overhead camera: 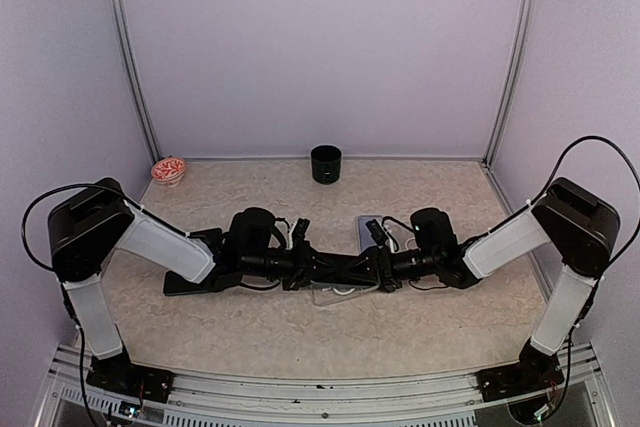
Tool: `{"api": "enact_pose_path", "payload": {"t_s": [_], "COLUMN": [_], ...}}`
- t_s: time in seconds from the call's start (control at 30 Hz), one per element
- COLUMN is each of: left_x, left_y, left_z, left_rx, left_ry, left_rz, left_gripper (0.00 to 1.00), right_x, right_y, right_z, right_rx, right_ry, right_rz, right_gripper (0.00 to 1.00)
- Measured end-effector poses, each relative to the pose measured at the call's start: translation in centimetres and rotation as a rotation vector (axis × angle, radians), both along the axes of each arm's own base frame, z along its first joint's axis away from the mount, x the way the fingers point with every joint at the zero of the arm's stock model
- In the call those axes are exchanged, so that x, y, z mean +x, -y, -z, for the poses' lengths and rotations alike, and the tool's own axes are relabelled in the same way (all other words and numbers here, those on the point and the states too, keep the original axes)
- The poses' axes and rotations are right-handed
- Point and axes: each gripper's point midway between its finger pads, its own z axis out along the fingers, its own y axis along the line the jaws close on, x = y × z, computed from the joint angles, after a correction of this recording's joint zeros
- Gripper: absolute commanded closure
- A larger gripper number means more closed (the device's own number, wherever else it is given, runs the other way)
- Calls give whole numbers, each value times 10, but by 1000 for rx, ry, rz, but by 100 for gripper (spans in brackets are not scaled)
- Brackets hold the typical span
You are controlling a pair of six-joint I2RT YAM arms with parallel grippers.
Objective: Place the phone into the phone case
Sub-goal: Install the phone on the phone case.
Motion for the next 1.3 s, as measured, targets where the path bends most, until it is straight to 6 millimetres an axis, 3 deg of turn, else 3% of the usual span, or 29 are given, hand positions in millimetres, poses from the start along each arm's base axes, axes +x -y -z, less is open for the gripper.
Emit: {"api": "enact_pose_path", "payload": {"t_s": [0.33,0.87,1.3], "left_x": [0,2,0], "left_y": [3,3,5], "left_z": [-6,-13,-13], "left_rx": [-27,-87,-107], "left_ry": [-5,31,37], "left_rz": [-5,32,58], "left_gripper": [100,100,99], "right_x": [-5,-1,-4], "right_y": [-6,-9,-11], "right_z": [1,-10,-13], "right_rx": [-5,61,115], "right_ry": [-2,-32,-57], "right_rz": [-2,6,-9], "right_gripper": [22,45,48]}}
